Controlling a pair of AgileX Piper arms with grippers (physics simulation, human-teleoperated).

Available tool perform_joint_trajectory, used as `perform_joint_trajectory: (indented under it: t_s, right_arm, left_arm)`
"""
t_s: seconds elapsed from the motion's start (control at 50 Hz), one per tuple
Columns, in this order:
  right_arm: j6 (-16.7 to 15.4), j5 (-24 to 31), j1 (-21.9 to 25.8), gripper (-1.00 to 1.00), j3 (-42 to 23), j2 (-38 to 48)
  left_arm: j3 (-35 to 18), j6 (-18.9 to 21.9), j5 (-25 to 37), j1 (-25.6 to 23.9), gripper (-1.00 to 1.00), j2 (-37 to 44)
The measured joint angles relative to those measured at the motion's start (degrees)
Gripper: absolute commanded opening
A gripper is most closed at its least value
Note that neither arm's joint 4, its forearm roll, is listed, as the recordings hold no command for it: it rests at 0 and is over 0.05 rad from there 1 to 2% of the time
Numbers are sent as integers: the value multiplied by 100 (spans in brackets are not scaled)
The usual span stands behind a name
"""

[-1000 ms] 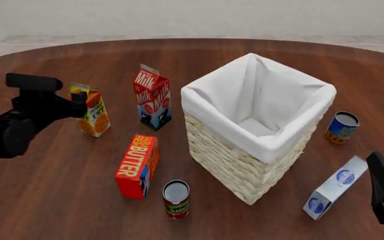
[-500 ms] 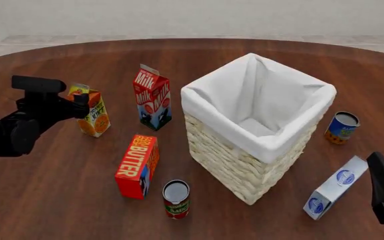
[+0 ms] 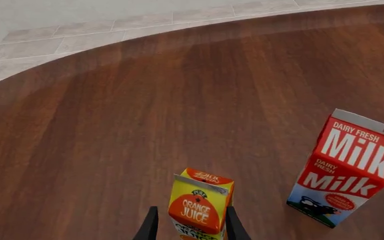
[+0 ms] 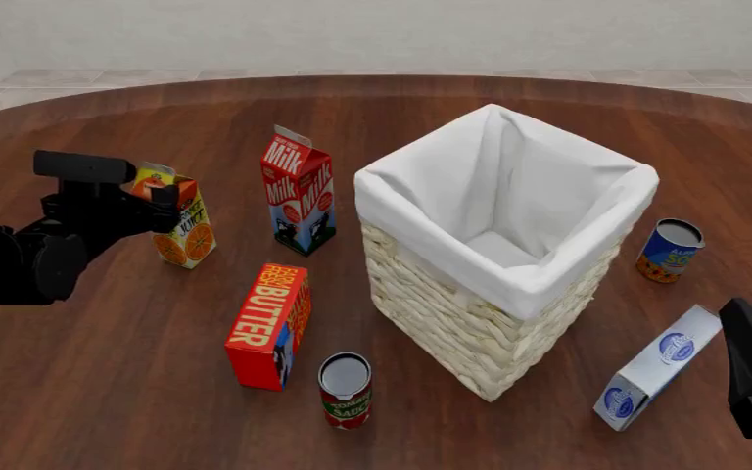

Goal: Pick up the orange juice, and put it in the basket.

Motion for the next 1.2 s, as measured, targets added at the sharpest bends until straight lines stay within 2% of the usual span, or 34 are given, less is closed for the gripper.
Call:
perform_joint_trajectory:
  t_s: [1.2]
  right_arm:
    - [31,-12,-21,100,5,30]
  left_arm:
    - [-571,-137,108,-71,100,502]
